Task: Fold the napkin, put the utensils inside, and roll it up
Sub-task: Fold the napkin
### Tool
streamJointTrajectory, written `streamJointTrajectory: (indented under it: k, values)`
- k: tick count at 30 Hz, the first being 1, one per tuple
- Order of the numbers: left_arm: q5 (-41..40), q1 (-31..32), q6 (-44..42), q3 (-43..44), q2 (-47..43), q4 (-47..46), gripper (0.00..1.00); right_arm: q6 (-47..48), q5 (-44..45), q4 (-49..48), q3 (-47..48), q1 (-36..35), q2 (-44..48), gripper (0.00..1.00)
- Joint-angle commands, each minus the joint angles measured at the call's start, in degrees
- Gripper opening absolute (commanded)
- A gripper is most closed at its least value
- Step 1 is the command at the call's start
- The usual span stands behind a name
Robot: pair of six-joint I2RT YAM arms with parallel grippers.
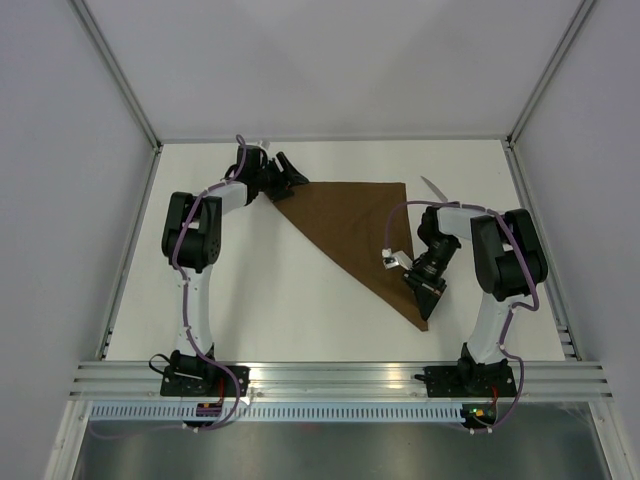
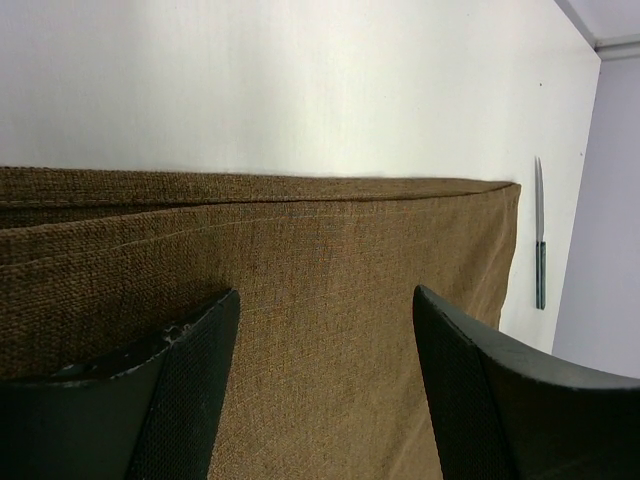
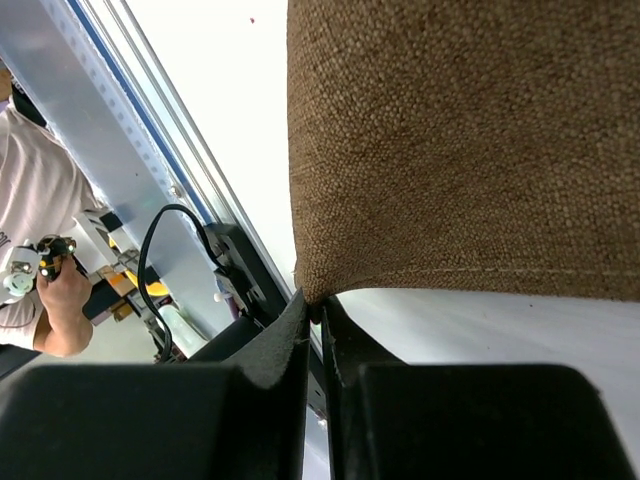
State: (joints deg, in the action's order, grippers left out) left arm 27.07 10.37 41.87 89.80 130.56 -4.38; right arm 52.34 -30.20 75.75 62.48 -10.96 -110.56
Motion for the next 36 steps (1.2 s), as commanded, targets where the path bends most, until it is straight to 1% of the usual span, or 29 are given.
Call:
streamJointTrajectory:
  k: [1, 4, 5, 7, 8, 11, 15, 19, 21, 23, 25, 26, 27, 32, 36]
  values:
    - [-0.5, 0.2, 2.1, 2.3, 0.9, 1.7, 0.75, 1.5, 0.7, 0.3, -0.6, -0.9, 2.4, 0.13]
    - [-0.5, 0.1, 2.0, 2.4, 1.1, 1.8, 0.75, 1.5, 0.8, 0.1, -0.8, -1.3, 2.7, 0.16]
    - [-0.5, 0.1, 1.9, 2.4, 1.3, 1.9, 0.75, 1.5, 0.8, -0.1, -0.7, -1.3, 2.9, 0.22]
    - [-0.5, 0.1, 1.8, 2.5, 1.3, 2.0, 0.75, 1.1, 0.8, -0.1, -0.3, -1.3, 3.8, 0.26]
    - [-0.4, 0.1, 1.8, 2.6, 1.4, 2.1, 0.75, 1.1, 0.8, 0.2, 0.0, -1.3, 4.0, 0.33]
    - [-0.4, 0.0, 1.6, 2.7, 1.4, 2.4, 0.75, 1.5, 0.8, 1.3, 1.2, -1.3, 5.4, 0.41]
    - [0.1, 0.1, 1.2, 3.0, 1.2, 2.5, 0.75, 1.1, 1.6, 2.1, 3.3, -1.3, 7.3, 0.43]
    - [1.1, 0.0, 0.5, 3.6, 0.6, 2.7, 0.75, -2.1, 3.9, 0.2, 6.0, -1.0, 9.5, 0.43]
    - [2.6, 0.1, -0.1, 4.2, 0.3, 2.5, 0.75, -6.4, 5.4, -2.3, 9.7, 0.5, 10.1, 0.43]
    - [4.3, 0.0, -0.6, 4.2, -0.8, 1.7, 0.78, -9.8, 6.7, -4.8, 14.2, 2.8, 9.8, 0.42]
    - [5.4, 0.1, -0.9, 4.5, -1.9, 0.4, 0.79, -11.8, 8.0, -7.5, 16.4, 4.2, 9.5, 0.42]
    - [5.8, 0.0, -1.3, 4.6, -2.8, 0.1, 0.79, -13.2, 8.8, -11.6, 17.0, 5.5, 9.6, 0.42]
    - [6.3, 0.1, -1.8, 4.9, -3.4, -0.9, 0.81, -14.9, 10.3, -13.7, 17.8, 5.9, 9.4, 0.42]
    - [8.2, 0.0, -2.5, 6.5, -5.9, -1.5, 0.84, -19.1, 16.0, -28.4, 18.7, 8.3, 6.2, 0.49]
    - [8.5, 0.2, -3.0, 4.7, -10.7, -2.1, 0.85, -21.1, 16.2, -33.3, 23.2, 10.0, -0.4, 0.57]
